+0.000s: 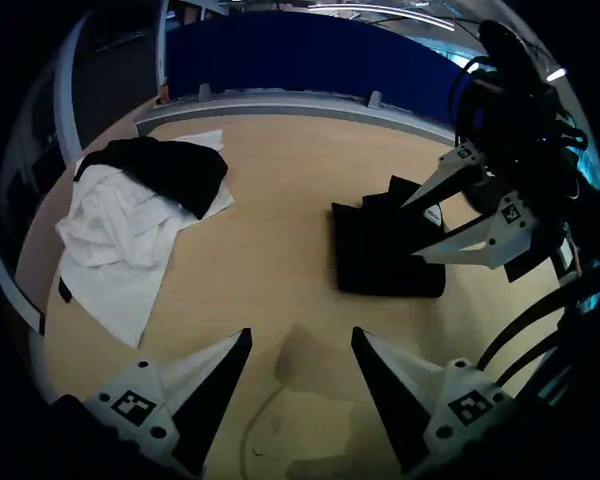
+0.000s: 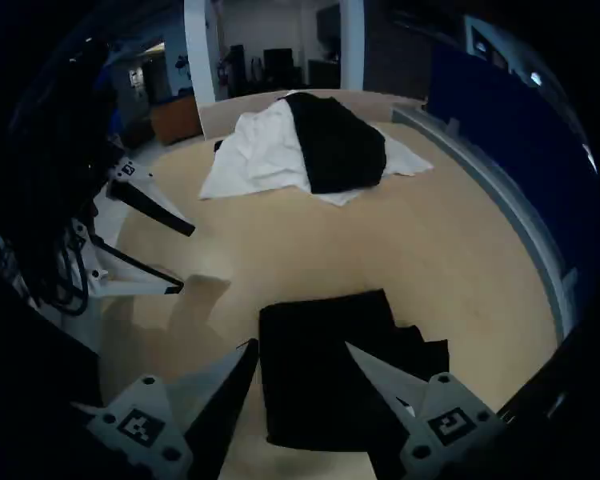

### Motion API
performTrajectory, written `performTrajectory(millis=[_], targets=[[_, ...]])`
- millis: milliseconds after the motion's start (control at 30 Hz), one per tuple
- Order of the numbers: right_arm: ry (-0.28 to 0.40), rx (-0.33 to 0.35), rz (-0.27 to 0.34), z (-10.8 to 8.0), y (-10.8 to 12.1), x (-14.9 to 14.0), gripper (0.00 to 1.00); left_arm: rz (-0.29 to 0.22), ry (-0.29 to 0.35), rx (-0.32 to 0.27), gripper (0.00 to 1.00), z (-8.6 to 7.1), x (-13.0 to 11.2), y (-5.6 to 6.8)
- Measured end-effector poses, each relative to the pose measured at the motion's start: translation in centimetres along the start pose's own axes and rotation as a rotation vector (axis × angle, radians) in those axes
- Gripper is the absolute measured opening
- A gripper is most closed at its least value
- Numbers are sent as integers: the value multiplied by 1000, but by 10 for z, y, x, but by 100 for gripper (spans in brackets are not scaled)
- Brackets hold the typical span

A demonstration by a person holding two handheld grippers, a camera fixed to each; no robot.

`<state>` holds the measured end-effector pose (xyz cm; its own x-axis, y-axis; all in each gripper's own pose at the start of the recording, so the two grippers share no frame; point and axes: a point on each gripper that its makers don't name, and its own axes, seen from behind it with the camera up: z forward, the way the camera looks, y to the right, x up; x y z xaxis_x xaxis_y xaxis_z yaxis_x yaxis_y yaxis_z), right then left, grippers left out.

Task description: Fold towel

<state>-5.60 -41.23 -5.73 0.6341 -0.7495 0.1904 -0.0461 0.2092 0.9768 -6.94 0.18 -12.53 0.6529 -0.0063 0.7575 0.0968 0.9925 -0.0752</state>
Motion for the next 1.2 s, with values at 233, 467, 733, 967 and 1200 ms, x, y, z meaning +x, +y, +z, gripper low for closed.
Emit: performTrajectory(millis=[233, 467, 733, 967, 1200], targets=[[54, -75, 70, -30, 18, -4, 93, 3, 2, 0, 93, 0, 3, 2], [72, -138, 157, -46, 30, -17, 100, 12, 4, -7, 93, -1, 6, 7], [83, -190, 234, -53, 26, -34, 100, 19, 5, -12, 93, -1, 9, 13], [82, -211, 269, -56, 23, -42, 100, 29, 9, -18, 93, -2, 12, 16], [79, -246, 315, -60, 25, -48, 100, 31, 12, -19, 93, -3, 13, 16]])
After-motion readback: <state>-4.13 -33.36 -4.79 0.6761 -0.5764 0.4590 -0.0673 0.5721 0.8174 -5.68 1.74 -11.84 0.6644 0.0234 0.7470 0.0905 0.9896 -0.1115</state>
